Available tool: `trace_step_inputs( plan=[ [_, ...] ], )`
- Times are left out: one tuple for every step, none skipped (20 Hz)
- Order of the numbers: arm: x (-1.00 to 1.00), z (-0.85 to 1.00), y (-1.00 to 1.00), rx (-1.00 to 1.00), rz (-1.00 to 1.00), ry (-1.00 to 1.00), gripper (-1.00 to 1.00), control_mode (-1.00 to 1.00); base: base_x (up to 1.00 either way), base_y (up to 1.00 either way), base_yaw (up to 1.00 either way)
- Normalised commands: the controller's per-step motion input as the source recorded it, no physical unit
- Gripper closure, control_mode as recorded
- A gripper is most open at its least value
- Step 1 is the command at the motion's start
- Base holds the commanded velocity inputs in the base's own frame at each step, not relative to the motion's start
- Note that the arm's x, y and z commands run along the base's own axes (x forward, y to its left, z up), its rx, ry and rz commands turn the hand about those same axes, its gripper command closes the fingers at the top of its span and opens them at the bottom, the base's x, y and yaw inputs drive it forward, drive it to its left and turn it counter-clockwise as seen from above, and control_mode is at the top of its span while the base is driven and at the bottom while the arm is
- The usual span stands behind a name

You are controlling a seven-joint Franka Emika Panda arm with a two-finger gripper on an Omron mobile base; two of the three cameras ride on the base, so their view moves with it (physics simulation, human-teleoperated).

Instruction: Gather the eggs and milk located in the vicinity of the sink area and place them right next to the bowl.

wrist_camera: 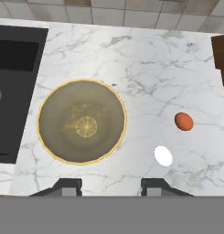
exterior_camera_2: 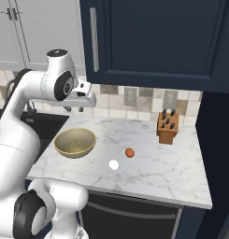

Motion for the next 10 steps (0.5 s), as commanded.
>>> trace_step_inputs(
  plan=[
    [0.0, -0.01, 0.0, 0.0, 0.0, 0.0, -1.0, -1.0, 0.0, 0.0, 0.0],
    [0.0, -0.09, 0.0, 0.0, 0.0, 0.0, -1.0, -1.0, 0.0, 0.0, 0.0],
    [0.0, -0.13, 0.0, 0.0, 0.0, 0.0, -1.0, -1.0, 0.0, 0.0, 0.0],
    [0.0, -0.14, 0.0, 0.0, 0.0, 0.0, -1.0, -1.0, 0.0, 0.0, 0.0],
    [0.0, -0.19, 0.0, 0.0, 0.0, 0.0, -1.0, -1.0, 0.0, 0.0, 0.0],
    [0.0, -0.31, -0.06, 0.0, 0.0, 0.07, -1.0, -1.0, 0.0, 0.0, 0.0],
    [0.0, -0.33, -0.05, 0.0, 0.0, 0.07, -1.0, -1.0, 0.0, 0.0, 0.0],
    [0.0, -0.35, -0.09, 0.0, 0.0, 0.07, -1.0, -1.0, 0.0, 0.0, 0.0],
    [0.0, -0.19, -0.08, 0.0, 0.0, 0.03, -1.0, -1.0, 0.0, 0.0, 0.0],
    [0.0, -0.21, -0.14, 0.0, 0.0, 0.03, -1.0, -1.0, 0.0, 0.0, 0.0]
  ],
)
